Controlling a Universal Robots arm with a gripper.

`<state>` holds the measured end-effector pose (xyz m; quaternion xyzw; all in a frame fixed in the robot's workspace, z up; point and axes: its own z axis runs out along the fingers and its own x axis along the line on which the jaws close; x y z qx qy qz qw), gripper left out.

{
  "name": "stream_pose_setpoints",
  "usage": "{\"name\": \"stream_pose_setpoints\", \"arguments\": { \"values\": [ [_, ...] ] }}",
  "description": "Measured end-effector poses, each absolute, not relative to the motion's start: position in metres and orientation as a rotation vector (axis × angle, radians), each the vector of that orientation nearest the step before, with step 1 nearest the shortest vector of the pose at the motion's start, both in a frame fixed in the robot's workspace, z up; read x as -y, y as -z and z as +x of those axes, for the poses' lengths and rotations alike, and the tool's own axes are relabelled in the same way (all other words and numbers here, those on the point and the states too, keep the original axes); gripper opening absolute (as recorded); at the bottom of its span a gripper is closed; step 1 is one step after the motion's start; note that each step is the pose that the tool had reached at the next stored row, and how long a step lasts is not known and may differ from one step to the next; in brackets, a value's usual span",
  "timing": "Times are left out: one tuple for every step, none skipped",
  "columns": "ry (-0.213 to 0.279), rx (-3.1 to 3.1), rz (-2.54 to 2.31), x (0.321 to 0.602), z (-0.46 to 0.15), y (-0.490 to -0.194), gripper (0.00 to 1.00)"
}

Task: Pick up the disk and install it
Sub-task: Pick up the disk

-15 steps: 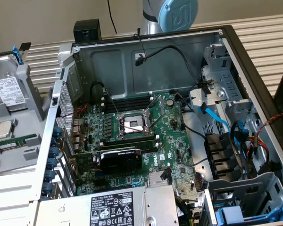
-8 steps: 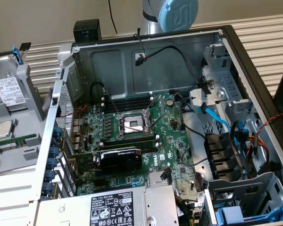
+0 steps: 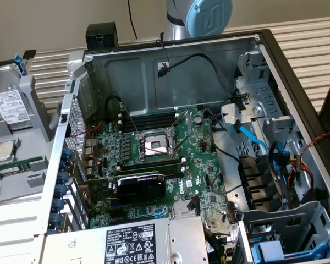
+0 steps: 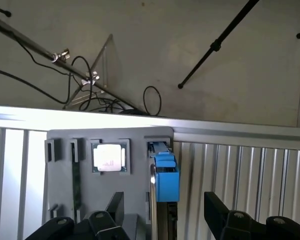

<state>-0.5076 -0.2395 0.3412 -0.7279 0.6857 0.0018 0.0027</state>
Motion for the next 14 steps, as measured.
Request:
{"name": "stream_pose_setpoints", "arguments": {
  "values": [
    [-0.007, -2.150, -2.282, 0.241, -0.508, -0.340, 0.74],
    [-0.008, -2.149, -2.281, 0.242, -0.508, -0.338, 0.74],
    [-0.010, -2.149, -2.280, 0.242, -0.507, -0.336, 0.74],
    [-0.012, -2.148, -2.279, 0.242, -0.507, -0.334, 0.74],
    [-0.014, -2.148, -2.277, 0.242, -0.507, -0.333, 0.74],
    [-0.017, -2.148, -2.276, 0.242, -0.506, -0.331, 0.74],
    [-0.022, -2.149, -2.276, 0.242, -0.506, -0.330, 0.74],
    [-0.026, -2.151, -2.276, 0.242, -0.506, -0.329, 0.74],
    [-0.031, -2.154, -2.278, 0.241, -0.506, -0.328, 0.74],
    [-0.037, -2.156, -2.280, 0.241, -0.506, -0.327, 0.74],
    [-0.042, -2.158, -2.282, 0.241, -0.506, -0.326, 0.74],
    [-0.045, -2.160, -2.284, 0.240, -0.506, -0.324, 0.74],
    [-0.049, -2.161, -2.285, 0.240, -0.506, -0.322, 0.74],
    [-0.050, -2.162, -2.286, 0.240, -0.506, -0.321, 0.74]
  ]
}}
